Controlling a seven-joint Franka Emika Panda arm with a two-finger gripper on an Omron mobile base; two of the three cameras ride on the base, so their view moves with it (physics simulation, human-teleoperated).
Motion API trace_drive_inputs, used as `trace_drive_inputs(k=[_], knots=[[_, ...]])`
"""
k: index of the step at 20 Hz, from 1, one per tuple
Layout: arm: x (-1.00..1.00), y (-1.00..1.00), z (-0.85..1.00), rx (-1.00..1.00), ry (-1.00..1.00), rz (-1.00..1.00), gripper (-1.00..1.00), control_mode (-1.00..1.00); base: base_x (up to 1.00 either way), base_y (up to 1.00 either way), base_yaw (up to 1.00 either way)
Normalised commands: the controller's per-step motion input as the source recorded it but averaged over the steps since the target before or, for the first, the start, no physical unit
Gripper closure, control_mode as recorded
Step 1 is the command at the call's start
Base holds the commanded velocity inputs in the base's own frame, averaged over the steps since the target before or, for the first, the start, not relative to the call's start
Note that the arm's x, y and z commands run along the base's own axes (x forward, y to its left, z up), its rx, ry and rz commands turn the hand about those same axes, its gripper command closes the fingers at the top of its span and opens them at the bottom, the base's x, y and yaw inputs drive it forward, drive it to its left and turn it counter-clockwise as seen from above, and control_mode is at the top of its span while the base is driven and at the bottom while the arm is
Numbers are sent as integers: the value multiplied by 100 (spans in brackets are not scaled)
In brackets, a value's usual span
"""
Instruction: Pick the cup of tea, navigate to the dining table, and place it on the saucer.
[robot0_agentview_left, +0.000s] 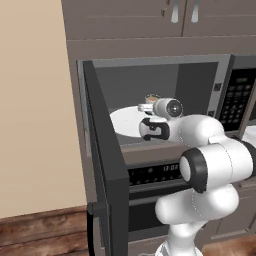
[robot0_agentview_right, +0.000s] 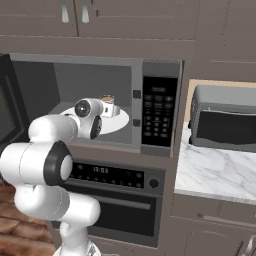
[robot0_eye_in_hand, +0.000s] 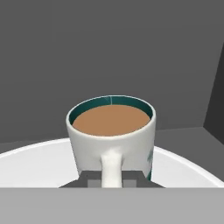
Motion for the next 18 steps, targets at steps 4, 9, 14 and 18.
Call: trace_drive_inputs(k=[4, 9, 14, 18], knots=[[-34, -14, 2, 0, -4, 0, 100, -100, 0, 0, 0], [-60, -8, 26, 0, -11, 0, 100, -100, 0, 0, 0], [-50, -2, 51, 0, -2, -1, 100, -100, 0, 0, 0], [-33, 0, 53, 0, 2, 0, 100, -100, 0, 0, 0]])
